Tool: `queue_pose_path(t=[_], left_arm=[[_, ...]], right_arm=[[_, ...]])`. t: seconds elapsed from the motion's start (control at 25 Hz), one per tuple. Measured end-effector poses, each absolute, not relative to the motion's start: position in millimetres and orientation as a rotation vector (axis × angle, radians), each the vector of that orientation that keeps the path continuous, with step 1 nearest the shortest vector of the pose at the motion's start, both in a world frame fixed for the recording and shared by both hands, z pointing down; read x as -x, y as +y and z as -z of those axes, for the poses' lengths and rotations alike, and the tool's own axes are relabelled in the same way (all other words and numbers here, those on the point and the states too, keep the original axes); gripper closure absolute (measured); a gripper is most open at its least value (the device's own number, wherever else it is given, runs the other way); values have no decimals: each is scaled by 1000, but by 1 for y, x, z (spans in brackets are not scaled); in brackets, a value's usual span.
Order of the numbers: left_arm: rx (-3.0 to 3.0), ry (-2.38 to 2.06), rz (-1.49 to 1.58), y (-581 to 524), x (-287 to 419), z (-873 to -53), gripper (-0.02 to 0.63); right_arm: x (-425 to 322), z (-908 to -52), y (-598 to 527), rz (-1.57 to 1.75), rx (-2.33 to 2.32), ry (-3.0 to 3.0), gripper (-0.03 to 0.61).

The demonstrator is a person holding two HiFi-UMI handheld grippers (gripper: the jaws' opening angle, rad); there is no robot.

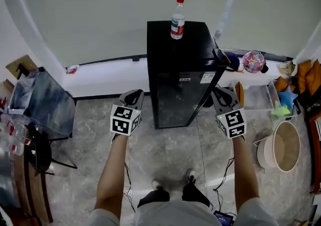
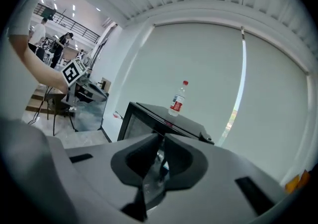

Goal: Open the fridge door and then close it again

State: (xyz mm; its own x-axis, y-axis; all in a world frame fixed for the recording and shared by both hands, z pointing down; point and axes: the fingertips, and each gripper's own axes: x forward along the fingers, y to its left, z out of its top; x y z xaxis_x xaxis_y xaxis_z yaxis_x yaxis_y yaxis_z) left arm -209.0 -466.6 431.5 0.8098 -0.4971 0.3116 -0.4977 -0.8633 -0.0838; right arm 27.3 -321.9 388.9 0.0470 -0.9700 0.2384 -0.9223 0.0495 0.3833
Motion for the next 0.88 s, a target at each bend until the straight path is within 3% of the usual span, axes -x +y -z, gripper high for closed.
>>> queue_pose_path(t=[0.2, 0.48, 0.88], left_arm=[[-3103, -837, -466, -419, 202, -369, 603], [-3177, -974, -347, -365, 197, -306, 603], [-3245, -1051, -303, -321, 172, -276, 603]], right_arm=[[-26, -352, -284, 207, -1935, -1960, 581], [-30, -316, -252, 334, -1850, -2001, 581], [-35, -294, -231, 430, -1779, -2076, 581]])
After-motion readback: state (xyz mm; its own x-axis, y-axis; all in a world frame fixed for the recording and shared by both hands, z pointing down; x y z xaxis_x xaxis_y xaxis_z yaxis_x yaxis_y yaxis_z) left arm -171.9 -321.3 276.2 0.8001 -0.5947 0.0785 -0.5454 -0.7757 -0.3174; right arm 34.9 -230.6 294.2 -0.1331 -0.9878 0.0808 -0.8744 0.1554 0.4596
